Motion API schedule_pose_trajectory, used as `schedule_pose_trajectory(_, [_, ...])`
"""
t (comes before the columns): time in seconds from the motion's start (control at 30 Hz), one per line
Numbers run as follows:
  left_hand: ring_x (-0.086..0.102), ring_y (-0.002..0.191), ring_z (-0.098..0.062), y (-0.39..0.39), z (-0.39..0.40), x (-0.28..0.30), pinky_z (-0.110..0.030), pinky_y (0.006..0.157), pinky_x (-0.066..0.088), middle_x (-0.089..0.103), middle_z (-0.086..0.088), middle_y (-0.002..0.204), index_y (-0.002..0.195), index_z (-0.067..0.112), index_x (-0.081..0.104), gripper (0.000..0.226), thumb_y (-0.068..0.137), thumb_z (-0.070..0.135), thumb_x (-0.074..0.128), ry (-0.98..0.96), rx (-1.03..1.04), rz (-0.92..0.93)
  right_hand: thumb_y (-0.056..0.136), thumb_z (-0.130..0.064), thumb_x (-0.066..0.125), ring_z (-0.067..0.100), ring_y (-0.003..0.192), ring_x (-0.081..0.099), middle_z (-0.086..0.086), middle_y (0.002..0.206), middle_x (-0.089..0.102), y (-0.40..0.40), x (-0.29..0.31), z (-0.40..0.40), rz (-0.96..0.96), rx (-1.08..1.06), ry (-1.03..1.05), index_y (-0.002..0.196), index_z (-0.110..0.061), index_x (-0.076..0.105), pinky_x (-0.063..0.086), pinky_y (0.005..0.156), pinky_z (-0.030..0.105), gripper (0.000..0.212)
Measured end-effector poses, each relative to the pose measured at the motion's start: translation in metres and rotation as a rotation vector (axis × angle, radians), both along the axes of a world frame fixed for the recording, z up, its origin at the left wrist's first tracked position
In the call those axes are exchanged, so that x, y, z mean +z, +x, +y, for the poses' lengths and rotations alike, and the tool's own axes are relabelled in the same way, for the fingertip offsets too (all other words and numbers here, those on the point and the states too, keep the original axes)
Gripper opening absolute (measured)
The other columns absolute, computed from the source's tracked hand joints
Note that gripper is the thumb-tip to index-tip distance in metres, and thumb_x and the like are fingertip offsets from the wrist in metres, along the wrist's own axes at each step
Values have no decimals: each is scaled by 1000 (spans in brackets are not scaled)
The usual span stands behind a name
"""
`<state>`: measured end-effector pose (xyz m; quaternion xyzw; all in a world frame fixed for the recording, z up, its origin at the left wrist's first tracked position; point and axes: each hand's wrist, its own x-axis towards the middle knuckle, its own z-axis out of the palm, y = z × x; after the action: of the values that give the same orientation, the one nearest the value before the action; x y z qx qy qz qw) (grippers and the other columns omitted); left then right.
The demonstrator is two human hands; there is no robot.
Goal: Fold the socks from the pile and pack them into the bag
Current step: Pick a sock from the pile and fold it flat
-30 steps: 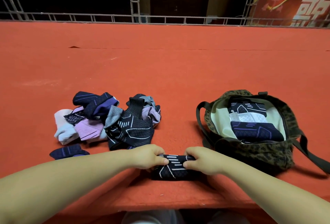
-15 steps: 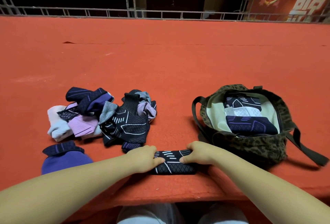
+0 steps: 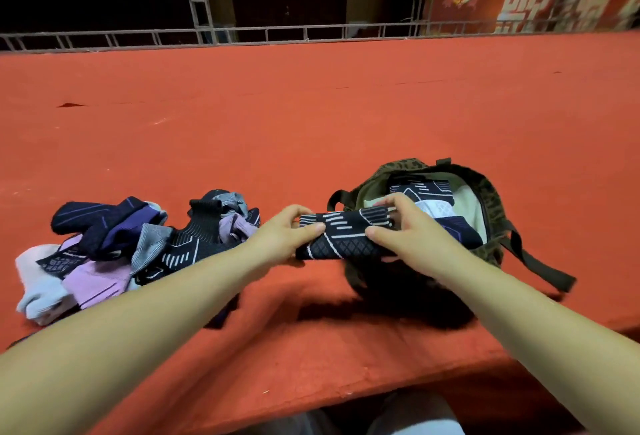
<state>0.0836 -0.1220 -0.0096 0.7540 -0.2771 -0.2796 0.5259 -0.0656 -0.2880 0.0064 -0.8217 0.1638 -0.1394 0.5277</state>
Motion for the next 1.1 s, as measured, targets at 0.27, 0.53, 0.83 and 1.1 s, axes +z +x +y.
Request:
schedule_pose_trajectory(0.27, [55,71,-12,-8,-138,18,-30,67,52,56,-2,93,111,19,46,27,90,21,63,-155,33,89,91,-34,61,21,62,42,9,66,44,13,20,-134,62,-390,-67,70,-14,48,33,53,26,31])
schedule_pose_trajectory(0.53, [55,76,-14,14,-182,-43,-28,66,38,60,6,75,79,21,58,24,84,44,64,248,-3,-376,89,-44,59,17,41,34,-1,42,36,12,-21,-169,432,-391,-291,47,-17,32,23,46,30,57])
schedule_pose_trajectory(0.83, [39,60,-19,10,-183,-41,-29,59,26,42,-1,61,60,19,44,40,83,47,62,285,-73,-209,79,-42,71,21,70,62,5,82,66,13,-25,-176,441,-424,-264,81,-15,59,45,62,30,29])
schedule_pose_trajectory(1.1, [54,84,-14,23,-109,-20,-27,70,41,61,0,100,107,17,59,27,88,35,61,104,-60,-162,77,-47,68,32,122,46,10,129,52,23,14,-121,232,-498,-534,129,-13,46,41,99,41,66])
